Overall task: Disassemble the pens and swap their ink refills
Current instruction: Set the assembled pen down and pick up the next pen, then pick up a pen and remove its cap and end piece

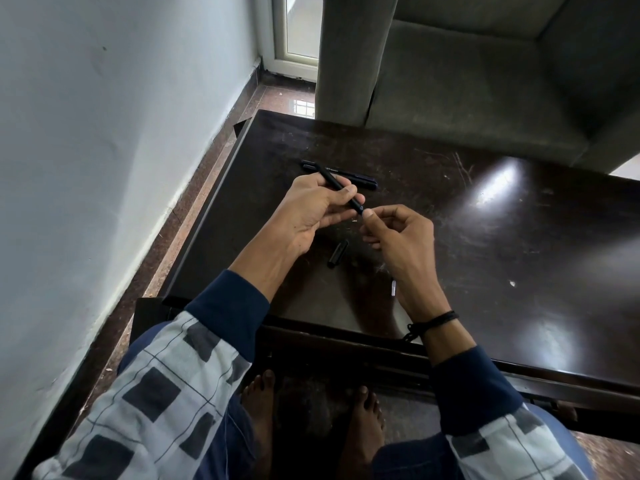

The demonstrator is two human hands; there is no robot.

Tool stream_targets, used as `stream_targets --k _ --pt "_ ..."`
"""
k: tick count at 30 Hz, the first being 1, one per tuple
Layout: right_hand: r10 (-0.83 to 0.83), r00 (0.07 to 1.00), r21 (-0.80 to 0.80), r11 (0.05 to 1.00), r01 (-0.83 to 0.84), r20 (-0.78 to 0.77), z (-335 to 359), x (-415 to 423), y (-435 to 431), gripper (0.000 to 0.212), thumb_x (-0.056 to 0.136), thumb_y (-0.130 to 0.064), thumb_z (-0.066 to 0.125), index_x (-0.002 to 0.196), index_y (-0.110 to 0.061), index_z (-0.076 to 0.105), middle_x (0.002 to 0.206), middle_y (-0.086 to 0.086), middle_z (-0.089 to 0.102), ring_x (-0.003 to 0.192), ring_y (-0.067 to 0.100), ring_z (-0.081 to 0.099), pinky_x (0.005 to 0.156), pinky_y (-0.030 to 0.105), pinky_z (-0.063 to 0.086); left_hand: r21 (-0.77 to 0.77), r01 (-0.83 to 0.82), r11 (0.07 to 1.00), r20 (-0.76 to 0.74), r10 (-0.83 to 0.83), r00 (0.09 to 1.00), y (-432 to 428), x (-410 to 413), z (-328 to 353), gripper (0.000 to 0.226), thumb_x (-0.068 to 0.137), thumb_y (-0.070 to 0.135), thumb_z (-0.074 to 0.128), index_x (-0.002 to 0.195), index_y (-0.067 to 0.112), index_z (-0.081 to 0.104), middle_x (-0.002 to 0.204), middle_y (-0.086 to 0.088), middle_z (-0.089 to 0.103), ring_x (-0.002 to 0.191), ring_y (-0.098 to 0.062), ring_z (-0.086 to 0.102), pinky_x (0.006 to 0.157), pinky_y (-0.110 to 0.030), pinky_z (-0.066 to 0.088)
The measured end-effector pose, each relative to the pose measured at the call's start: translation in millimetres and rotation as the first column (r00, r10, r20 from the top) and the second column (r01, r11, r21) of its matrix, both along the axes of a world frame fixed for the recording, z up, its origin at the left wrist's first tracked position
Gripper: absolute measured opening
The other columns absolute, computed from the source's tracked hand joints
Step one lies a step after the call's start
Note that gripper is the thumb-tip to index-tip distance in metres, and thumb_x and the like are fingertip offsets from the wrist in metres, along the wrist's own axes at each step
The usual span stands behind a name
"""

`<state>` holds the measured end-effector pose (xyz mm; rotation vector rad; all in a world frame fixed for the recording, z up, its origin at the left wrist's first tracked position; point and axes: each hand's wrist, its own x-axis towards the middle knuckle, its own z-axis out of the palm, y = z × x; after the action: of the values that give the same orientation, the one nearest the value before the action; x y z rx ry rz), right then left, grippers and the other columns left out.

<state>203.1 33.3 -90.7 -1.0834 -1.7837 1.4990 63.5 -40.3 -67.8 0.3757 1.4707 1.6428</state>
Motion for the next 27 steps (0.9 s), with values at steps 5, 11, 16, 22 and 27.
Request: stream_targets --k 5,11,16,22,27 --pt "0.019 1.0 0.041 0.999 -0.018 -0.009 -2.4 2.6 2.0 0.01 0.09 -0.02 0.081 0.096 -0.023 0.074 0.091 0.004 0.076 0.082 0.018 0.07 0.077 0.035 0.06 0.006 0.007 1.0 0.01 -0.007 1.0 -0.4 -0.4 -0.5 0.014 0.097 0.001 0.065 0.11 0.004 0.067 0.098 -0.014 0.078 0.097 -0.023 0.077 0.079 -0.029 0.063" --pt "-0.004 1.0 0.014 1.0 0.005 -0.031 -0.4 1.7 0.2 0.01 0.092 -0.032 0.079 0.097 -0.025 0.073 0.092 0.003 0.076 0.079 0.015 0.071 0.075 0.031 0.059 0.011 -0.001 1.0 0.011 0.001 1.0 -1.1 -2.1 0.6 0.015 0.097 0.001 0.065 0.112 0.004 0.067 0.099 -0.014 0.078 0.097 -0.022 0.077 0.078 -0.029 0.063" --pt "-0.005 1.0 0.041 0.999 0.005 -0.013 -0.3 2.2 -0.1 0.002 0.095 -0.022 0.075 0.095 -0.023 0.074 0.086 0.002 0.077 0.077 0.015 0.071 0.077 0.033 0.06 0.004 0.001 1.0 0.013 -0.001 1.0 -1.2 -1.6 0.3 0.014 0.097 0.001 0.065 0.11 0.005 0.068 0.099 -0.013 0.078 0.098 -0.022 0.077 0.077 -0.028 0.063" --pt "0.01 1.0 0.083 0.997 -0.009 -0.013 -1.5 3.0 -0.2 0.019 0.085 -0.02 0.085 0.097 -0.027 0.072 0.097 0.0 0.073 0.095 0.022 0.071 0.084 0.041 0.061 0.012 0.0 1.0 0.012 0.0 1.0 -1.1 -1.6 -0.4 0.012 0.096 0.001 0.066 0.108 0.005 0.067 0.099 -0.015 0.078 0.098 -0.024 0.077 0.078 -0.029 0.062" --pt "-0.004 1.0 0.026 1.0 0.004 -0.02 0.3 1.8 -1.0 0.012 0.092 -0.033 0.078 0.1 -0.027 0.072 0.096 -0.001 0.073 0.083 0.016 0.07 0.078 0.036 0.061 0.017 0.0 1.0 0.008 0.0 1.0 -1.4 -1.4 -0.3 0.011 0.097 0.001 0.065 0.107 0.006 0.067 0.099 -0.015 0.078 0.097 -0.024 0.077 0.078 -0.029 0.062"
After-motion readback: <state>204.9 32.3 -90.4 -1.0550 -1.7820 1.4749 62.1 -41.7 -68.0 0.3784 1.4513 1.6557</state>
